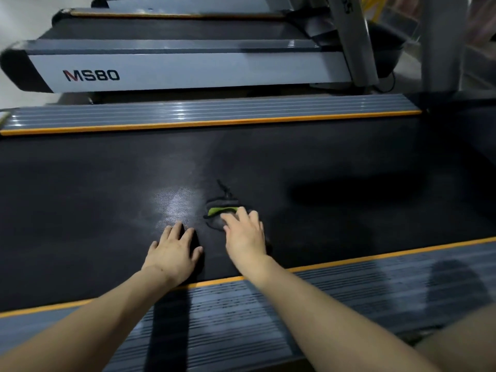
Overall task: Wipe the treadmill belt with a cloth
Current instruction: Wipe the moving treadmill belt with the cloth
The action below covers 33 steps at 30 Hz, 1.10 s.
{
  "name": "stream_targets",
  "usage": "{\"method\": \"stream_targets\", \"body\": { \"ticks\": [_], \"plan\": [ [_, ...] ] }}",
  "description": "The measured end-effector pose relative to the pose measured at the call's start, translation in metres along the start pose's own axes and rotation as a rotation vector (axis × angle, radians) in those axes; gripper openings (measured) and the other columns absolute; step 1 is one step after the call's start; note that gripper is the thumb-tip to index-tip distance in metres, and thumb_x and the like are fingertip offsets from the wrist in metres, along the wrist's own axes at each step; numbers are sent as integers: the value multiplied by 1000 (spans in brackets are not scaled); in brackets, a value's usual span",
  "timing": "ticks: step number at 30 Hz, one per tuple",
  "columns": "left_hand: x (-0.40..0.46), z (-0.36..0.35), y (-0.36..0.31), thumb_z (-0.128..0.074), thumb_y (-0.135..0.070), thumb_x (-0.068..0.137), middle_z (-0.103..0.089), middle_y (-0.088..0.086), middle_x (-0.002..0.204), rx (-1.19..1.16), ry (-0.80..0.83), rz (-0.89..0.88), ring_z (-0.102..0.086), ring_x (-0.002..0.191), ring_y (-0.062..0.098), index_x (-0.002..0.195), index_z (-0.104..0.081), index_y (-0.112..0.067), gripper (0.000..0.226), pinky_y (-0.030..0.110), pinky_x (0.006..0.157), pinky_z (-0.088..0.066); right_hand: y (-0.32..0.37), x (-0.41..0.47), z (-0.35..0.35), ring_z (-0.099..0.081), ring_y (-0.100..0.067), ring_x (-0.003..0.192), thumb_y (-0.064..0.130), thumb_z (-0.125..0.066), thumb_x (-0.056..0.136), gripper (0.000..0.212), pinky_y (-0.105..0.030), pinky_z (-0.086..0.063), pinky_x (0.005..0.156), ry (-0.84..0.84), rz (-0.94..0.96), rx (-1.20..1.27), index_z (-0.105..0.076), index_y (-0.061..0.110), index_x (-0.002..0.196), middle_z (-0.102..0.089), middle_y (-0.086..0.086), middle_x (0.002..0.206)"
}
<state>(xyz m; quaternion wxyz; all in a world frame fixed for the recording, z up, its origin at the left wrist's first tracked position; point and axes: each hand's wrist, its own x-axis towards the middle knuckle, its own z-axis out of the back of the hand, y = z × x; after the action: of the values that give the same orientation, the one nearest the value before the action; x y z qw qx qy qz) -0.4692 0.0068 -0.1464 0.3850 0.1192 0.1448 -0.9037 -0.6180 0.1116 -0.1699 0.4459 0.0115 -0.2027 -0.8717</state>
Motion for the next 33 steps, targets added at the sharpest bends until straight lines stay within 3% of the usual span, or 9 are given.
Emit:
{"method": "stream_targets", "body": {
  "ticks": [3,6,9,12,14,19,23,28,33],
  "plan": [
    [-14,-15,-4,-36,-45,103,-19,3,166,-33,-136,-39,-12,155,23,149,-37,-27,49,43,122,-24,-44,1,20,-51,-31,96,30,-62,90,25,-42,-49,77,1,123,-43,-66,33,114,-57,-1,108],
    [-24,-28,-4,-37,-40,102,-24,2,165,-97,-218,-15,-17,154,23,145,-44,-26,45,42,122,-23,-126,4,53,-54,-33,98,32,-62,89,24,-41,-50,76,-66,-85,-181,-67,29,112,-58,-4,108],
    [-23,-31,-1,-36,-39,101,-25,3,165,-105,-252,11,-16,154,23,144,-45,-26,46,42,122,-21,-178,-6,76,-49,-34,103,31,-58,95,29,-43,-48,87,-123,-304,-212,-65,24,122,-55,-7,115],
    [-24,-31,-2,-32,-41,97,-28,2,164,-85,-295,0,-15,154,21,142,-48,-26,51,42,123,-18,-150,-7,65,-46,-33,106,28,-57,96,26,-44,-45,90,-157,-469,-198,-63,25,121,-52,-7,119],
    [-24,-30,-4,-31,-42,96,-30,1,163,-87,-285,2,-16,154,20,142,-49,-26,52,42,124,-18,-106,-4,46,-46,-33,104,28,-60,92,24,-44,-45,85,-187,-472,-138,-65,25,115,-53,-7,116],
    [-25,-29,-5,-42,-36,96,-38,2,159,-100,-306,25,-22,152,20,138,-54,-25,45,42,122,-22,4,-11,3,-42,-29,106,30,-57,94,18,-44,-42,86,8,-125,-9,-61,30,112,-47,-1,117],
    [-25,-30,-6,-45,-34,97,-40,4,159,-96,-280,28,-25,152,22,140,-54,-21,46,42,121,-22,-52,-14,24,-49,-31,98,29,-63,90,26,-44,-50,79,36,98,-24,-65,32,116,-53,-2,109],
    [-27,-29,4,-36,-37,96,-34,-1,162,-88,-238,7,-21,153,18,144,-51,-25,51,39,122,-21,-145,-19,61,-48,-34,102,30,-62,92,29,-45,-50,84,-72,-217,-162,-65,27,121,-51,-6,113],
    [-37,-24,16,-27,-39,96,-37,-5,161,-62,-244,28,-23,153,16,141,-53,-30,53,39,121,-22,-80,-13,44,-44,-34,111,28,-61,92,25,-44,-44,89,-106,-434,-111,-62,27,117,-47,-7,122]
  ]
}}
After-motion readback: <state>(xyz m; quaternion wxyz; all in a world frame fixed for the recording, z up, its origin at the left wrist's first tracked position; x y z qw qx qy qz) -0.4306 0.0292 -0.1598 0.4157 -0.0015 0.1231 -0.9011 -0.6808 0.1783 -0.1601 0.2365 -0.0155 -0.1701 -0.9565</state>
